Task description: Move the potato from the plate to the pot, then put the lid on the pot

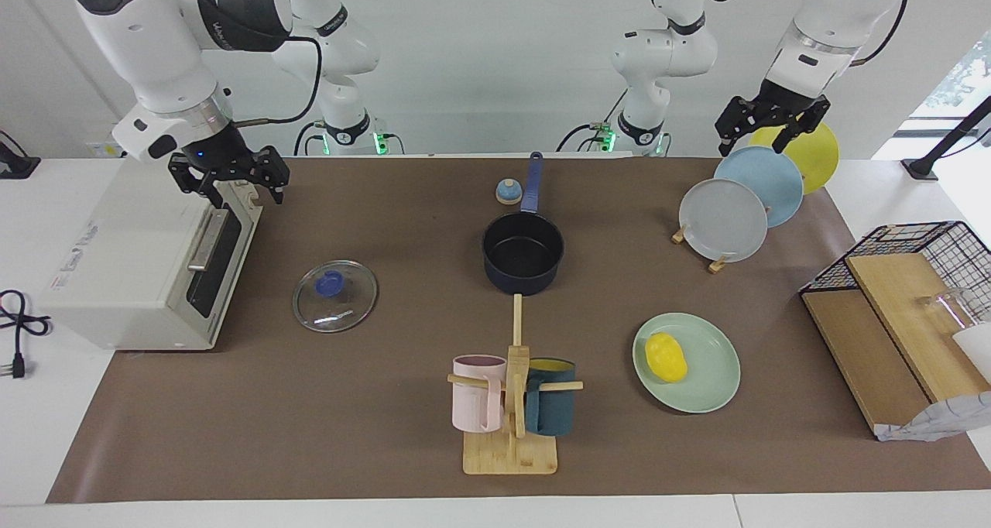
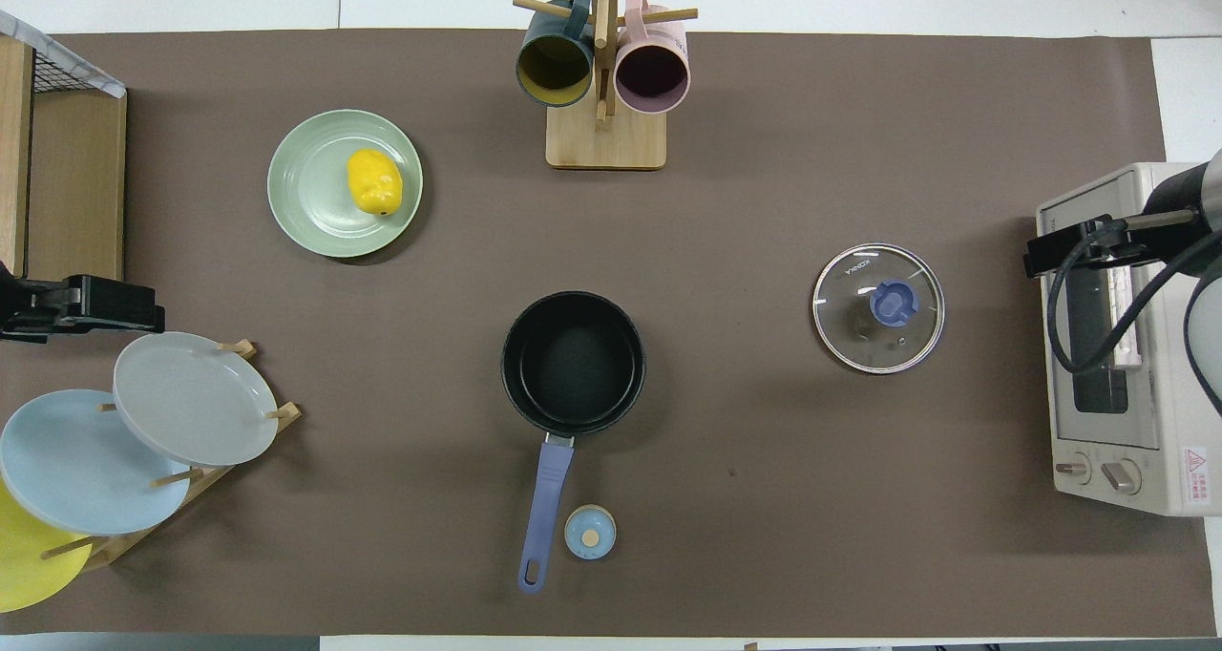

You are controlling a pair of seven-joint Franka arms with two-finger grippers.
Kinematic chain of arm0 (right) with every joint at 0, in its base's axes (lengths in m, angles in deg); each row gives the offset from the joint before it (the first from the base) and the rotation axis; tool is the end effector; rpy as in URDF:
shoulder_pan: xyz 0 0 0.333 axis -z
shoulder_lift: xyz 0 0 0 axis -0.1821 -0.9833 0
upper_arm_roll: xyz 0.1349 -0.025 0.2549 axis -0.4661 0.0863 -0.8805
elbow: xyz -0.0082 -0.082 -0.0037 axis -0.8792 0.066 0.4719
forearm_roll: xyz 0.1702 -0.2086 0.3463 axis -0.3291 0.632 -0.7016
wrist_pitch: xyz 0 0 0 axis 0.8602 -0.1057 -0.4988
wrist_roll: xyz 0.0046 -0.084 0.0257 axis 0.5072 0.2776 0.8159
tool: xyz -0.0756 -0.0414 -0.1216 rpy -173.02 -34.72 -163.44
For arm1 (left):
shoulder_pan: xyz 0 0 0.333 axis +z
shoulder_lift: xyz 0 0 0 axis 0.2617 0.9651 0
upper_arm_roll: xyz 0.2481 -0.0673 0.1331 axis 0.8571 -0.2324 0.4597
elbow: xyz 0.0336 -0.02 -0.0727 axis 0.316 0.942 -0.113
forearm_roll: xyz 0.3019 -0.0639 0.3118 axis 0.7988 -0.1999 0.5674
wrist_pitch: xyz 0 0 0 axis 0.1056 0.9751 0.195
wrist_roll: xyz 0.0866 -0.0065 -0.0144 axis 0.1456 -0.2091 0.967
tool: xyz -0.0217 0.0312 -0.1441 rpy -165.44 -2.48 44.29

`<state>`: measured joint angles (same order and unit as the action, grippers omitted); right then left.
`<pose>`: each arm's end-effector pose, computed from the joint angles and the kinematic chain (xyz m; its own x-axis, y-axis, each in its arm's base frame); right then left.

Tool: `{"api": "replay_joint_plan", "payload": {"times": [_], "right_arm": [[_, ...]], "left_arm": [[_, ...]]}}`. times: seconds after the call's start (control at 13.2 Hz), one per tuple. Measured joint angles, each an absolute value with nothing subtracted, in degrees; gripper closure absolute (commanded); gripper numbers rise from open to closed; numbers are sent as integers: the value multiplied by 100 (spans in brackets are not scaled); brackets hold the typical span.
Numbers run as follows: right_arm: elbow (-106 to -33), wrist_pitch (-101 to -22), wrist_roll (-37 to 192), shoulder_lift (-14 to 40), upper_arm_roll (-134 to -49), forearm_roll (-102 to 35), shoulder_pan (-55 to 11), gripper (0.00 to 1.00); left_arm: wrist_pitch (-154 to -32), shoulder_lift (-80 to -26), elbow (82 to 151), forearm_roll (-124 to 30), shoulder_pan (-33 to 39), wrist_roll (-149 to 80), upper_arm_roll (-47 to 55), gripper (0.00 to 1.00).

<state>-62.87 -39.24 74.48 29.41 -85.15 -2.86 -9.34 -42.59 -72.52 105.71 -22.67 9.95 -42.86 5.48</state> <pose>0.5988 -0.0059 0.5094 0.9969 0.0764 -0.0206 0.0764 -0.9971 0.0001 0.5412 -0.0710 0.5753 0.9998 -0.0016 -0.0179 -0.0014 -0.9999 0.0114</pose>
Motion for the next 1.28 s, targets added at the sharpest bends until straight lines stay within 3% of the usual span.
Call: {"api": "replay_joint_plan", "payload": {"times": [0.91,1.06,1.28], "right_arm": [[-6342,-4387,7448,2916,-8591,-305,-1013,0],[-6446,-4538,7448,2739,-8598,-325,-1149,0],[-6896,-5376,7448,2307,-8601,-330,-1287,0]], "left_arm": [[-4352,-7253,10571,-2267,918,-4285,499,0],[-4518,-7253,10592,-2268,911,-4285,499,0],[-4844,-7229,10640,-2270,790,-4178,498,0]]}}
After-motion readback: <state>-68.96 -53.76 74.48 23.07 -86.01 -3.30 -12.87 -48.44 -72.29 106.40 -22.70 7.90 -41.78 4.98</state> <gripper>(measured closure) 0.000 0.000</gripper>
